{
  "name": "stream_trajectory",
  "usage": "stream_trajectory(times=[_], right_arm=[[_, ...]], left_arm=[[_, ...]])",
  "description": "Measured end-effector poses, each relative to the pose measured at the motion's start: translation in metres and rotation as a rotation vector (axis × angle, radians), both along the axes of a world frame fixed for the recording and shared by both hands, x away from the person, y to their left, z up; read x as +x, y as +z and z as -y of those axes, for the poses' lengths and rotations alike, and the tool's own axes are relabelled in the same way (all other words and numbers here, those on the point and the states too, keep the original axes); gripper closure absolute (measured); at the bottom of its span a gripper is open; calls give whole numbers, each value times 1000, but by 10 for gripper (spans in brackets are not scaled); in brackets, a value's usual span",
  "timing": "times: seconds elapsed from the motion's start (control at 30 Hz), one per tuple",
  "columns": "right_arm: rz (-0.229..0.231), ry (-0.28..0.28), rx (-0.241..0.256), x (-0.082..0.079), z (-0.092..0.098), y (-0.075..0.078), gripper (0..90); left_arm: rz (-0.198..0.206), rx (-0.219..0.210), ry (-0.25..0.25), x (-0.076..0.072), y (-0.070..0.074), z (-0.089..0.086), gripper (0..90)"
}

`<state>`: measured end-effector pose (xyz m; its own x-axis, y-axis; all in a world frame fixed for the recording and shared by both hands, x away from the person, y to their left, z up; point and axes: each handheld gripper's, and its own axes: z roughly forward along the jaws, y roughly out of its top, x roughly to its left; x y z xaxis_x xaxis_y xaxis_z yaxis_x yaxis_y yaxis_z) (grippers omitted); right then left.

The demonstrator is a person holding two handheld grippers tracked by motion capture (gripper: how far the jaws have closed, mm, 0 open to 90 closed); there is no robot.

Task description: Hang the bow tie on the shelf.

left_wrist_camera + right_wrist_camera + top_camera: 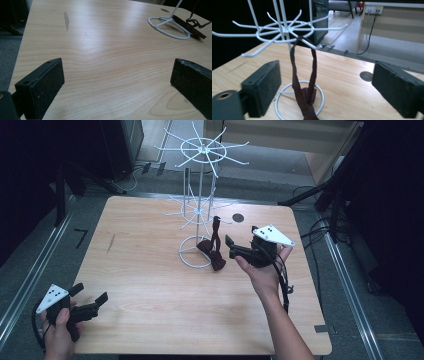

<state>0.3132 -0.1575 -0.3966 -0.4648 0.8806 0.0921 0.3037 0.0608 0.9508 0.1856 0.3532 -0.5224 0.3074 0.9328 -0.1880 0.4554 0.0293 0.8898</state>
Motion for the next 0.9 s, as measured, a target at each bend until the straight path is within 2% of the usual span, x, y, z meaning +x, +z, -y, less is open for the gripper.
stream_trajectory(times=[0.2,0.5,0.9], right_arm=[[-22,-7,7,-4,12,-9,0],[-46,-33,7,-14,33,-27,0],[-98,-62,-11,-25,55,-64,0]], left_arm=[[0,0,2,0,0,0,0],[-2,5,4,0,0,0,0],[-1,8,6,0,0,1,0]])
